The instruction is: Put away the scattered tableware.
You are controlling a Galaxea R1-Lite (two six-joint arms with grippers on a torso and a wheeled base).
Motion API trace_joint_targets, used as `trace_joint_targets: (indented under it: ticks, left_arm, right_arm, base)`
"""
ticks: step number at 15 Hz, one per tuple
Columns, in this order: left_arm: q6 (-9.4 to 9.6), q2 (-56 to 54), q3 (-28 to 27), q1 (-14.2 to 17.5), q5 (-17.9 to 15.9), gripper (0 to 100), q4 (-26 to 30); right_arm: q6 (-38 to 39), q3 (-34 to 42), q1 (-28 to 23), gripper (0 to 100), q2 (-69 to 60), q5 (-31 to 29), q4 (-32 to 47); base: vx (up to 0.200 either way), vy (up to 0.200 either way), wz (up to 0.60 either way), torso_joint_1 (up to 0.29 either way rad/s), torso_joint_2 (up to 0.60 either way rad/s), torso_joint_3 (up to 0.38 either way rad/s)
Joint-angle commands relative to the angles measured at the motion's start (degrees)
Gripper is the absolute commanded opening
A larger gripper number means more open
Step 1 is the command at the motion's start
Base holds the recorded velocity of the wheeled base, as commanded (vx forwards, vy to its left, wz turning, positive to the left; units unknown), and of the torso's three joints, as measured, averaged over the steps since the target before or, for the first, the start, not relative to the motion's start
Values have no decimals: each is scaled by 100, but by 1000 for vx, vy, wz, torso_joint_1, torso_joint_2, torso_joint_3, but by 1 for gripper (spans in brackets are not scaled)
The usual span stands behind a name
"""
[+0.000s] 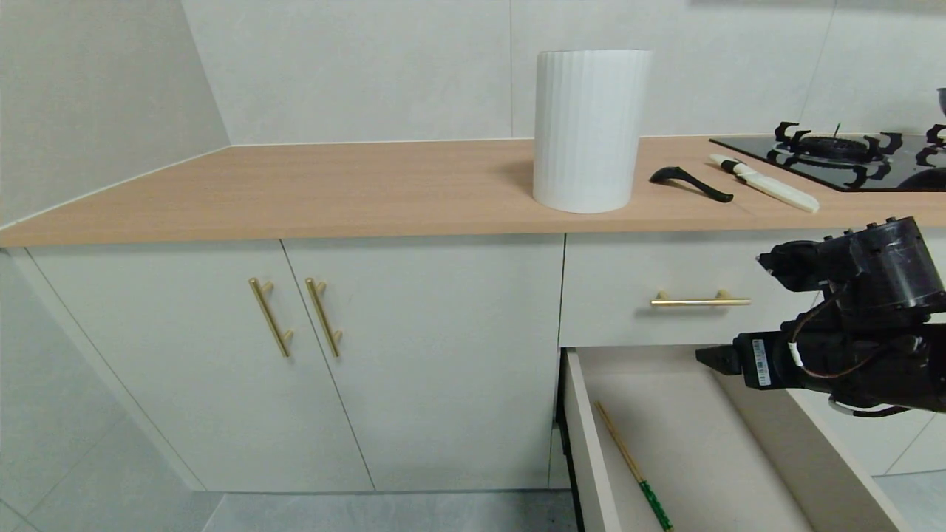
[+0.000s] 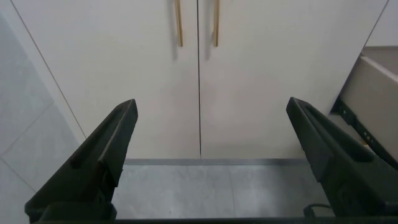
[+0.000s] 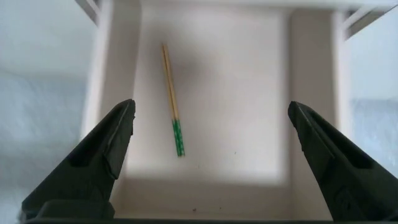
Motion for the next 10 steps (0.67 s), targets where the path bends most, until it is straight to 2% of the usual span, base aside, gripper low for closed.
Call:
trace_joint_targets:
  ticks: [1, 10]
  left_arm:
    - [-1, 9, 0, 4, 2, 100, -9]
    - [-1, 9, 0, 4, 2, 100, -9]
  right_arm:
    - [-3, 7, -8, 100, -108, 2, -4]
    - [-73, 16, -78, 100, -90, 2, -4]
  base:
    - [0, 0, 0, 71, -217, -290]
    - [0, 0, 0, 182, -492, -292]
